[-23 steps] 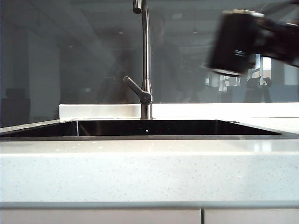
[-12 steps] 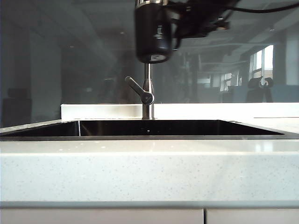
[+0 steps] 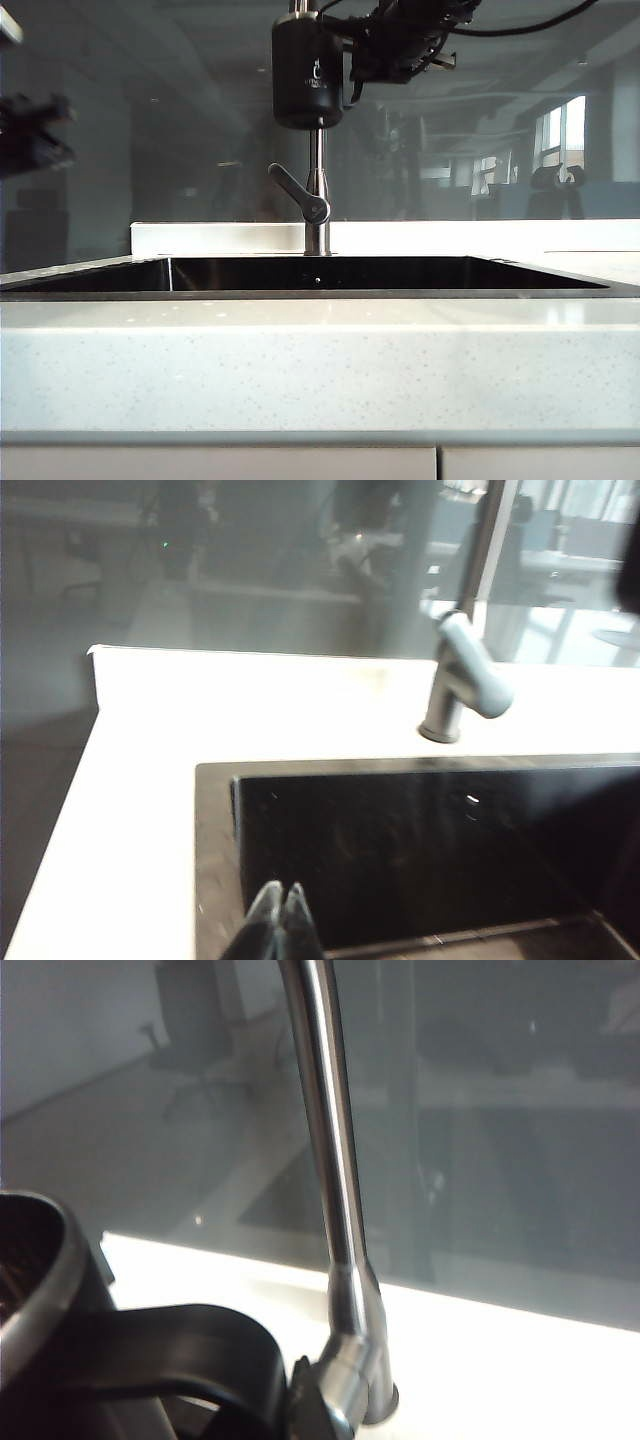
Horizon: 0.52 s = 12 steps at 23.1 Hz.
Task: Pick up the mug next to the sink, go to the faucet to get some water, pour the water into the sink, and finally put the mug back to its place.
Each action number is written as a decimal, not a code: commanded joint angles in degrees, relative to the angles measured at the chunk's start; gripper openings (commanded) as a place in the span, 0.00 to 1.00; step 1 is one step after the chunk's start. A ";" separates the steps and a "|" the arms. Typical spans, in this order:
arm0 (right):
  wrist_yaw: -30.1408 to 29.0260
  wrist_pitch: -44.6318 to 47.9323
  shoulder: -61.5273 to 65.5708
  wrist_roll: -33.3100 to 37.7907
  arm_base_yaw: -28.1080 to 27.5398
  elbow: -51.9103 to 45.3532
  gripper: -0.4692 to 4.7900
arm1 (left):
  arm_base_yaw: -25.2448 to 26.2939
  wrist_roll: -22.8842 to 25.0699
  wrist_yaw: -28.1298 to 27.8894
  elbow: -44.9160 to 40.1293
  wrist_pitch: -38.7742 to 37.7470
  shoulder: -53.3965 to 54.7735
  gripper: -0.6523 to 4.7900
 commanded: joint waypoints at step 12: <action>-0.09 4.48 -0.44 0.66 0.11 2.64 0.09 | -1.29 -17.35 31.91 59.58 7.63 52.35 0.46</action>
